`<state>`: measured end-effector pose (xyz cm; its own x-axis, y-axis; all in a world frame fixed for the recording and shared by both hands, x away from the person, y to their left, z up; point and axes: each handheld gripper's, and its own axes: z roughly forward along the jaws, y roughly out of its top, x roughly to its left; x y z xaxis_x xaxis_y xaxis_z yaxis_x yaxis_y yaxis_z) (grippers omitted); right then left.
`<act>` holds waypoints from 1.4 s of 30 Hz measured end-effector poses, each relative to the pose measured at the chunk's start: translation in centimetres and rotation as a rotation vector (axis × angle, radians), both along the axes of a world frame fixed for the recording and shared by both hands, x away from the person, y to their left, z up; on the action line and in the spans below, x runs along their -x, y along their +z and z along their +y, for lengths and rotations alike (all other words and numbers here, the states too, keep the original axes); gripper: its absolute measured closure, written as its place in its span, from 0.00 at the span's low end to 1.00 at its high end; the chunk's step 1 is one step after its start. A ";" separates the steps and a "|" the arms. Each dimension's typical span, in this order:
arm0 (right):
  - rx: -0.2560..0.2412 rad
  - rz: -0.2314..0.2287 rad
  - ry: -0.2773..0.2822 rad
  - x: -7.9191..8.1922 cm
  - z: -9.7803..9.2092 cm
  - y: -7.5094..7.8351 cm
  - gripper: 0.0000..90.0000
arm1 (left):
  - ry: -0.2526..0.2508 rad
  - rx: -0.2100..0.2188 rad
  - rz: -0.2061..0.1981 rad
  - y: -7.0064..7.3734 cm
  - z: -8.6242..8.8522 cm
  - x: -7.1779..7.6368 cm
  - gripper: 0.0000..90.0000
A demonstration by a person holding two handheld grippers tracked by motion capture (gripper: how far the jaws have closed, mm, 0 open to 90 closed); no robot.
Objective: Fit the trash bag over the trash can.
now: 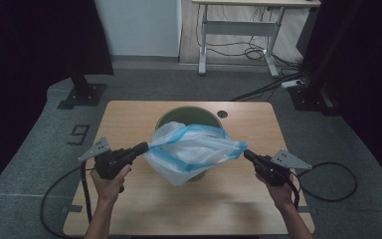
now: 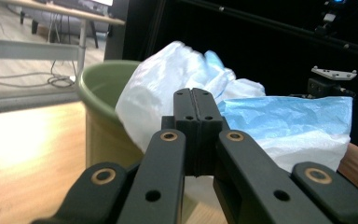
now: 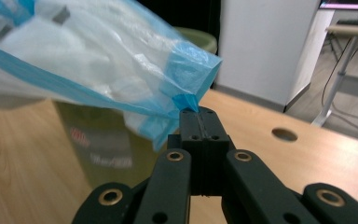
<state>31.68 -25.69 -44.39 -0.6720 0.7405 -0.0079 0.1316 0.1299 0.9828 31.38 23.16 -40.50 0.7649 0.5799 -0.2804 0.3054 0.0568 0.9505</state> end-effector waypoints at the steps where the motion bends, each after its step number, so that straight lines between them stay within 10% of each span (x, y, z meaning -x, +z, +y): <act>1: 0.003 0.007 0.005 0.0 0.0 -0.3 0.99 | 0.004 0.002 0.009 -0.3 0.1 -0.1 1.00; 34: 0.171 0.206 0.024 -1.4 2.5 -6.7 0.99 | 0.062 -0.068 0.126 -4.5 0.9 -2.3 1.00; 42: 0.071 0.136 -0.072 -2.1 -0.7 -3.3 0.87 | 0.062 -0.060 0.115 -4.3 0.9 -2.0 1.00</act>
<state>33.79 -26.38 -47.66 -0.6155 0.7878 0.0249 0.2740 0.1843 0.9439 33.37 24.10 -44.80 0.6921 0.6430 -0.3278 0.4104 0.0230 0.9116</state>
